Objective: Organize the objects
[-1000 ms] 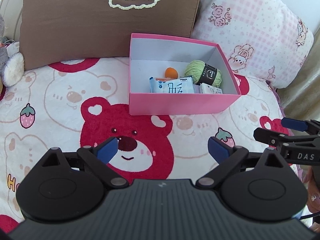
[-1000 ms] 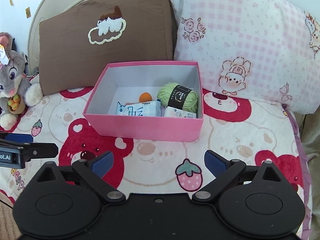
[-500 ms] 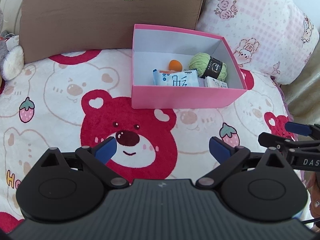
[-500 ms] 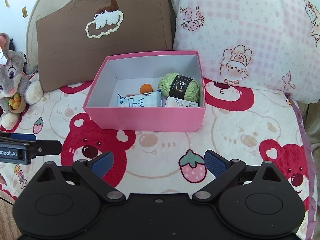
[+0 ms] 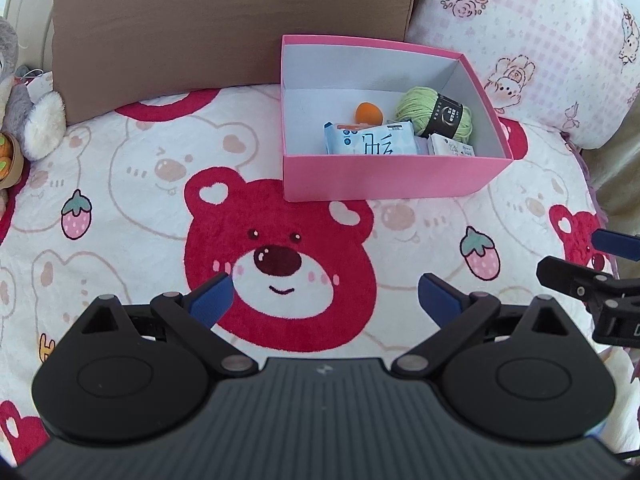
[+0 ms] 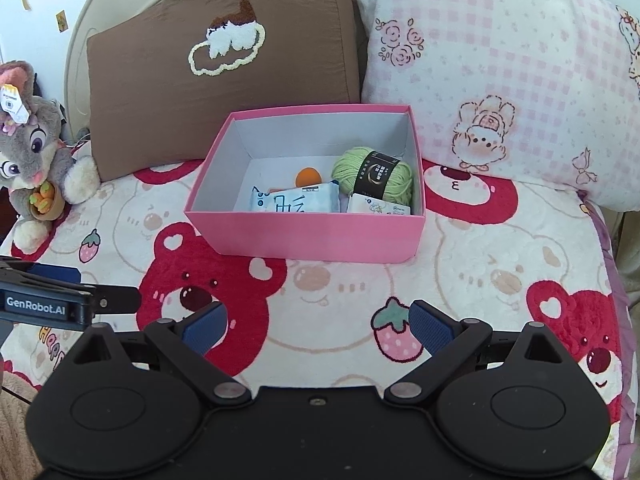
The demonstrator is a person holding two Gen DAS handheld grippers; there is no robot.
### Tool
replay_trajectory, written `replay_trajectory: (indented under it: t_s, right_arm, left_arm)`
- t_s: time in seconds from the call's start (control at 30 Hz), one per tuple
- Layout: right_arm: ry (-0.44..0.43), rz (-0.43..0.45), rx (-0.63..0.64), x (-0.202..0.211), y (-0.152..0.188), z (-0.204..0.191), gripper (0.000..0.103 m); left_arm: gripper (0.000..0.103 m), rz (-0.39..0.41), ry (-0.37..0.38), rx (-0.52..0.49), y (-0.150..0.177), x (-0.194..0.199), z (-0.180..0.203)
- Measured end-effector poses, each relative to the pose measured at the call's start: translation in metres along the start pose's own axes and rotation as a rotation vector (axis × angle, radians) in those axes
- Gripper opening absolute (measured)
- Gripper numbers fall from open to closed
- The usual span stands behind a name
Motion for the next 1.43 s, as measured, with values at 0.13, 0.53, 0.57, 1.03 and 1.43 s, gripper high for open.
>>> replay_trajectory:
  t_s: [0.13, 0.53, 0.57, 1.03, 1.43]
  right_arm:
    - [0.007, 0.008, 0.002, 0.005, -0.001, -0.001, 0.099]
    - [0.012, 0.015, 0.000, 0.017, -0.001, -0.007, 0.099]
    - [0.015, 0.015, 0.001, 0.018, 0.000, -0.007, 0.099]
    - [0.033, 0.004, -0.014, 0.016, 0.002, -0.001, 0.099]
    - [0.039, -0.012, -0.004, 0.011, 0.006, 0.000, 0.099]
  left_arm:
    - [0.100, 0.000, -0.005, -0.003, 0.001, 0.002, 0.002]
    - [0.100, -0.014, -0.015, -0.039, 0.006, 0.009, 0.007]
    - [0.100, -0.015, -0.014, -0.041, 0.006, 0.009, 0.007]
    - [0.101, -0.016, -0.024, -0.037, 0.007, 0.011, 0.005]
    - [0.102, -0.014, -0.059, -0.049, 0.005, 0.009, 0.003]
Point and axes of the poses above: each gripper's, at about its wrist camera, not at the fingertips, and x roughly against the way its jaws point, z to its right, y to its underside, the point moved 10 cm from there along -x, roughly the way its jaws point, and after that the axes turned 8 degrees about x, right-handed, at the moved point
